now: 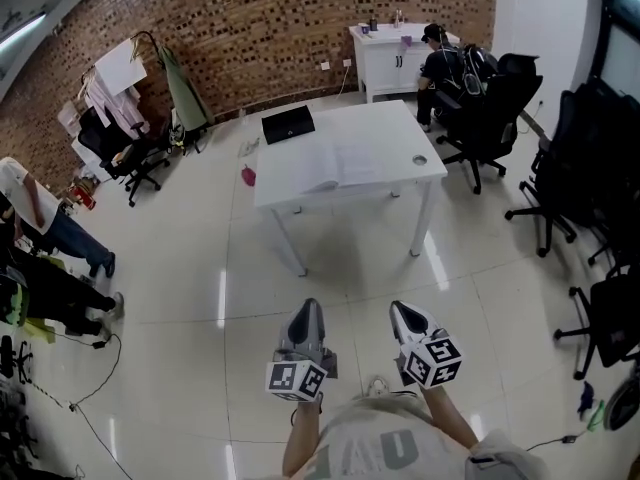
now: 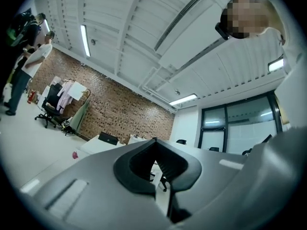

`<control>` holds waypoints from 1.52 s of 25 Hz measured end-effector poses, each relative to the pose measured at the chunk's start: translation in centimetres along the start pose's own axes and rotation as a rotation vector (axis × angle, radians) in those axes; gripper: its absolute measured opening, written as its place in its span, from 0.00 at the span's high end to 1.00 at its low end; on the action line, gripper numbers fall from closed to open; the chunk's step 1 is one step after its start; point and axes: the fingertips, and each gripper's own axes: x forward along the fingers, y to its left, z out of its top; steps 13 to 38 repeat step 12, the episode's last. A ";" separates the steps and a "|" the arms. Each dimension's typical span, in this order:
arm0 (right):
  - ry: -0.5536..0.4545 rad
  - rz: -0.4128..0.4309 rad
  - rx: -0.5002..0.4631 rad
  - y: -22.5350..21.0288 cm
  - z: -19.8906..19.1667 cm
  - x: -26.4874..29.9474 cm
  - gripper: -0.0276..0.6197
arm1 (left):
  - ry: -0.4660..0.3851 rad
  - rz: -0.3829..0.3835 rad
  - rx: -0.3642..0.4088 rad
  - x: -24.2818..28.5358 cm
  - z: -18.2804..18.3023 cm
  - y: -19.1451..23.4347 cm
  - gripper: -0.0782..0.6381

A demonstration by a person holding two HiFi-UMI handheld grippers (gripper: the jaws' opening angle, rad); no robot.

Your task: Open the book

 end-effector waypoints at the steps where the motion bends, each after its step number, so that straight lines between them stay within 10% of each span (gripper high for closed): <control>1: 0.001 0.004 -0.002 0.4 -0.1 -0.2 0.95 | 0.000 0.001 -0.003 -0.3 0.2 0.2 0.87; 38: -0.025 -0.002 -0.002 1.6 0.3 -1.2 0.95 | 0.036 -0.032 0.004 -0.8 -0.9 -0.9 0.87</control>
